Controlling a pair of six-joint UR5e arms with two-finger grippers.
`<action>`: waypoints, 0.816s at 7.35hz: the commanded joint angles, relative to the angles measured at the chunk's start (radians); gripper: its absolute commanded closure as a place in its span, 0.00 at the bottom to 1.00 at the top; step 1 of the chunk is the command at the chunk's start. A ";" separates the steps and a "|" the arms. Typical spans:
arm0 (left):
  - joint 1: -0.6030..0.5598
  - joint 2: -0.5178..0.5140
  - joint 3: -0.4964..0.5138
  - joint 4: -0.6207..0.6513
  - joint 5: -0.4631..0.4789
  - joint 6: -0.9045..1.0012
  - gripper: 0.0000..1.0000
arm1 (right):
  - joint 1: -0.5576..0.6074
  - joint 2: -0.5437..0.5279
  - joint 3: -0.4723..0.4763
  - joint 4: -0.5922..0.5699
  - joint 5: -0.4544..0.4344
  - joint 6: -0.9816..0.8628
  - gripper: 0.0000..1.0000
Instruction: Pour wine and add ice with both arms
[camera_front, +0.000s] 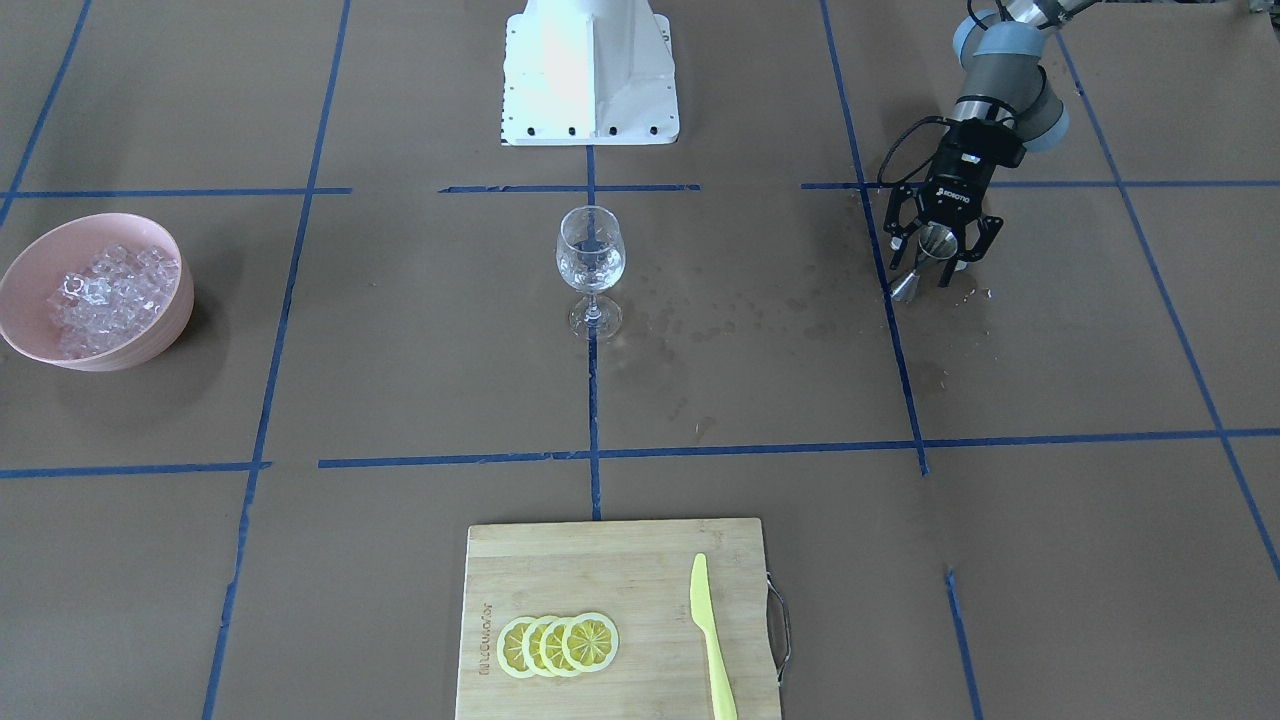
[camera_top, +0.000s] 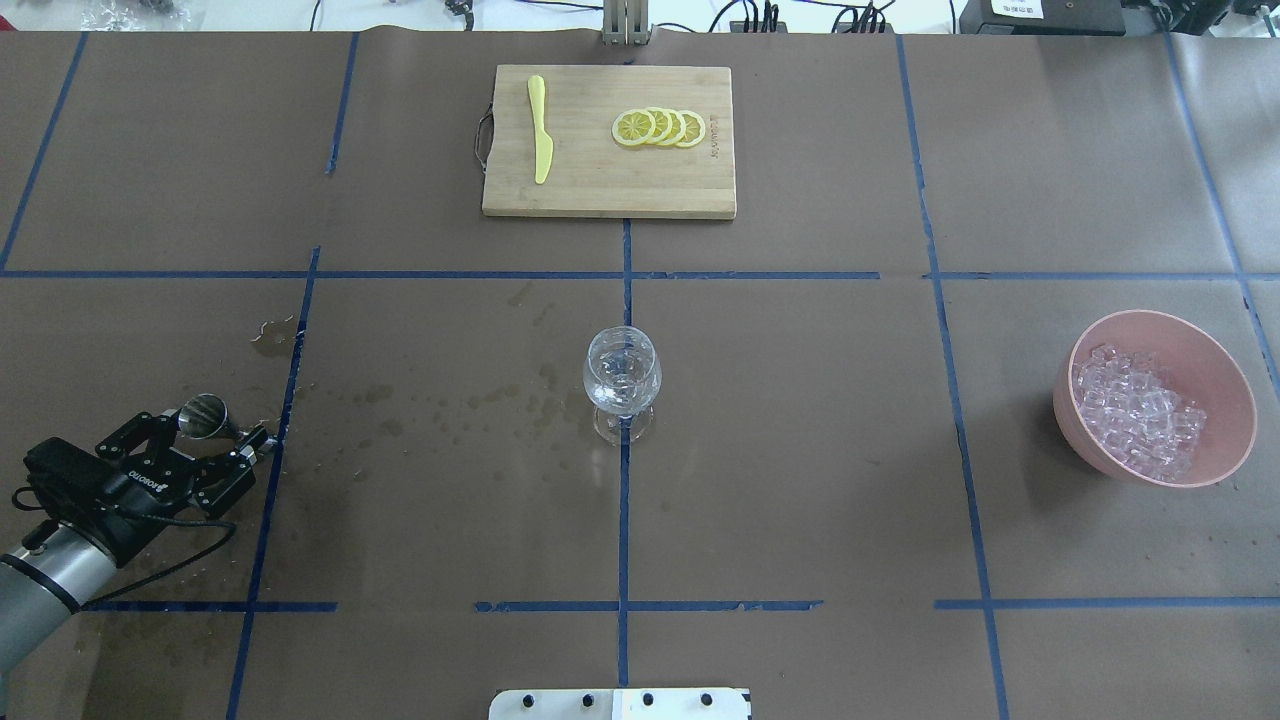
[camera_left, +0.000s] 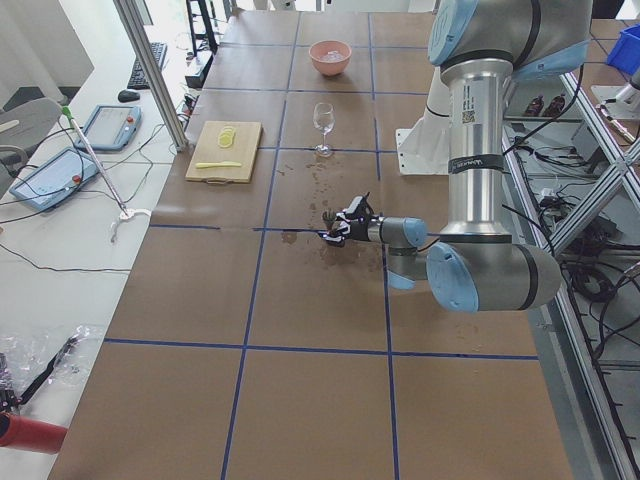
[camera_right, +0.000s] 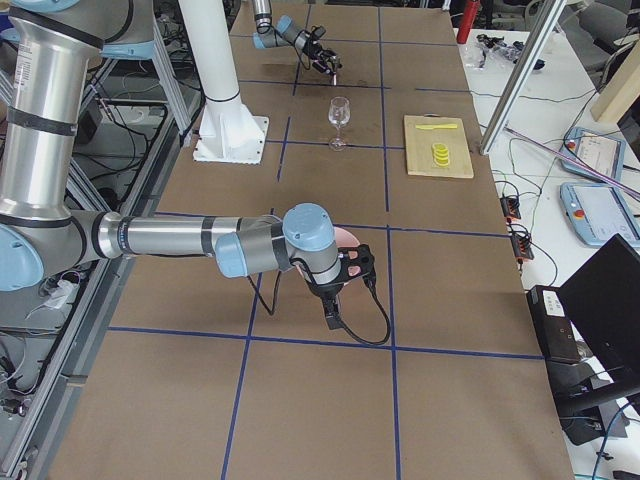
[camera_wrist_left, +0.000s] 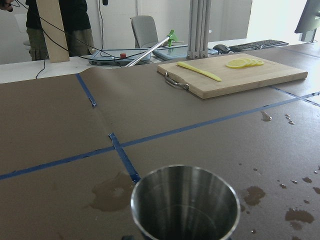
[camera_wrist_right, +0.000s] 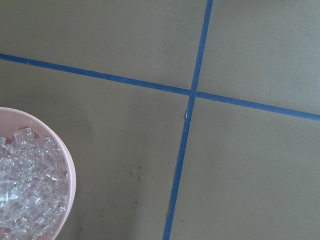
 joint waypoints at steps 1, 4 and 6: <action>-0.003 0.008 -0.019 -0.040 0.075 0.002 0.00 | 0.001 0.000 -0.001 0.000 0.000 0.000 0.00; 0.000 0.000 -0.072 -0.094 0.149 0.037 0.00 | 0.001 0.000 -0.001 -0.002 0.000 0.002 0.00; 0.000 0.002 -0.156 -0.108 0.134 0.162 0.00 | 0.001 0.000 -0.004 -0.002 0.000 0.002 0.00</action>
